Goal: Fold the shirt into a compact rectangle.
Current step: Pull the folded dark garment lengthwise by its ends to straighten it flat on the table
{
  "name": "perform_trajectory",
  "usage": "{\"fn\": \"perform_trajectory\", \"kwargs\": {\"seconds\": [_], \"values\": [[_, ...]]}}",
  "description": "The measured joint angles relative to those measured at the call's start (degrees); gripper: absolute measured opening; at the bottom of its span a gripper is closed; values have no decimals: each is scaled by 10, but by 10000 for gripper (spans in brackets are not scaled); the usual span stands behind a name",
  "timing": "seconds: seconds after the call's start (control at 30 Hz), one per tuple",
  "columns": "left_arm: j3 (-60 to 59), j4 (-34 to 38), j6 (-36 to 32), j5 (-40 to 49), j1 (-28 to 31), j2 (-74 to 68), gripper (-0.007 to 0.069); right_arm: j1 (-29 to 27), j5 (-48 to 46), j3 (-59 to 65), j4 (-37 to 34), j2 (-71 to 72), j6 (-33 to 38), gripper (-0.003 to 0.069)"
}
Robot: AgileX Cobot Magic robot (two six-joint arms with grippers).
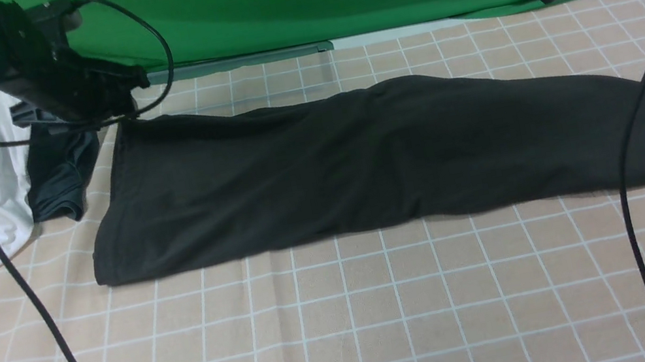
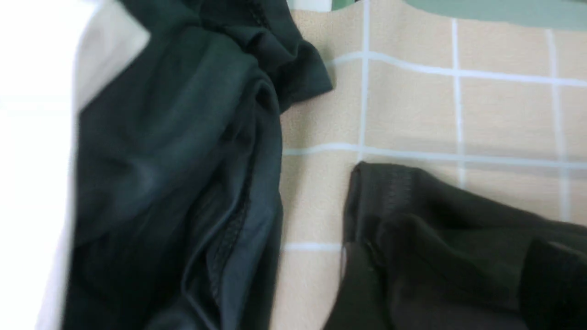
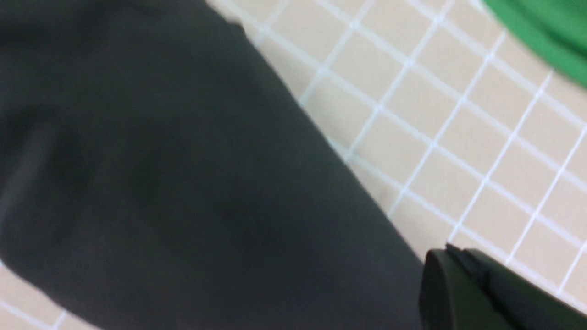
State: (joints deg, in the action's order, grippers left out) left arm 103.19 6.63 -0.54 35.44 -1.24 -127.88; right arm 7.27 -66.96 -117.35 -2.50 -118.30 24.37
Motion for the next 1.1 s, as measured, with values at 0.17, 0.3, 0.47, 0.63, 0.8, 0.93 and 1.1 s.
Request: {"fn": "perform_trajectory", "kwargs": {"seconds": [0.17, 0.3, 0.47, 0.63, 0.8, 0.93, 1.1], "values": [[0, 13, -32, -17, 0, -29, 446, -11, -6, 0, -27, 0, 4, 38], [0, 41, -63, -29, 0, -35, 269, -11, -1, 0, -42, 0, 10, 38], [0, 78, -118, -34, 0, -35, 37, -11, 15, 0, -62, 0, 11, 38], [0, 72, -78, -33, 5, -24, 34, -11, 20, 0, -65, 0, 11, 38], [11, 70, -43, -35, 19, 4, 34, -11, 21, 0, -66, 0, 11, 38], [20, 63, -29, -40, 23, 8, 34, -11, 21, 0, -71, 0, 11, 38], [20, 59, -24, -54, 23, 6, 34, -11, 21, 0, -75, 0, 11, 38]]}}
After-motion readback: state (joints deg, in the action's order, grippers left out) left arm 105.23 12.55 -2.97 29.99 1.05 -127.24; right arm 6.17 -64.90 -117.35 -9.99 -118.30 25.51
